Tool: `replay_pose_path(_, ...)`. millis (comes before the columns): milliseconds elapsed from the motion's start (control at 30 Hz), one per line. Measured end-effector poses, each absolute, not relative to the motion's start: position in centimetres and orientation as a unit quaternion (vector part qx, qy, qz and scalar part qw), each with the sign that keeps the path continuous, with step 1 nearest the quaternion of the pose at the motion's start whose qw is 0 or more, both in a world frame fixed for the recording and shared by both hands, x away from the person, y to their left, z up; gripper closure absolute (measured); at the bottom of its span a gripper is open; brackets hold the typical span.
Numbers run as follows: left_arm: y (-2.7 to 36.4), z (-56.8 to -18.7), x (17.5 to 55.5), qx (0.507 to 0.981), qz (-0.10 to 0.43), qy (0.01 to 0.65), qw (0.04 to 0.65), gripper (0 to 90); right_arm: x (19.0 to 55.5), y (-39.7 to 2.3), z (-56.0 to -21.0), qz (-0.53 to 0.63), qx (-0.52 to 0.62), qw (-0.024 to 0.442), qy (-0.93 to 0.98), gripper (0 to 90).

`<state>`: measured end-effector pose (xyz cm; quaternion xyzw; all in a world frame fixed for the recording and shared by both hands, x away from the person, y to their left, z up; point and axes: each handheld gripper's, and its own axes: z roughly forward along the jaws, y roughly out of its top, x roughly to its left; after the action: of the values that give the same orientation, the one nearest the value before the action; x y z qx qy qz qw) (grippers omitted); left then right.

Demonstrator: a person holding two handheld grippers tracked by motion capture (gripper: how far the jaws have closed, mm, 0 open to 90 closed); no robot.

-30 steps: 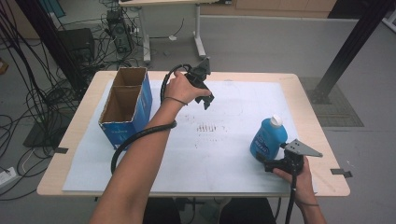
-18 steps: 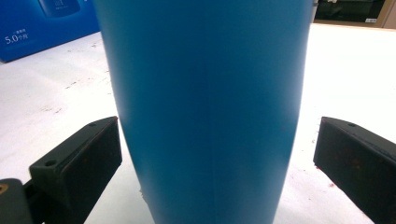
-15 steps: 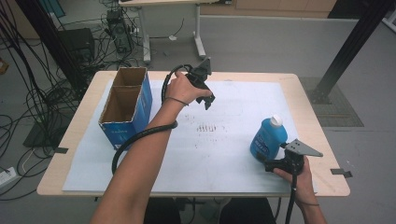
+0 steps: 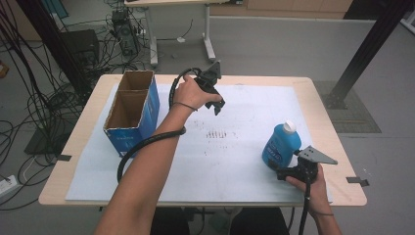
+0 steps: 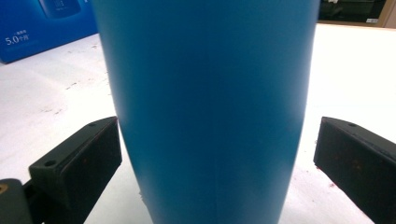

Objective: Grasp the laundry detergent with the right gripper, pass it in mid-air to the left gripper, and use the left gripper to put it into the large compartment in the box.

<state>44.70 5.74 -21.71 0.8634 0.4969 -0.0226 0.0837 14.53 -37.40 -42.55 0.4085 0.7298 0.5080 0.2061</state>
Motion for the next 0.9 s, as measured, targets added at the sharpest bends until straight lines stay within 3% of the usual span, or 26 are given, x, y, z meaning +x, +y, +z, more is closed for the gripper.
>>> replay_pose_path(533,5.97,-21.58,44.66,0.862,-0.028,0.499,0.089,8.7,14.55,-37.13,-42.51,0.511,0.413,0.206,0.726,3.9)
replay_pose_path(900,5.97,-21.47,44.58,0.862,-0.027,0.498,0.09,8.8,14.63,-36.85,-42.81,0.515,0.409,0.207,0.725,21.9)
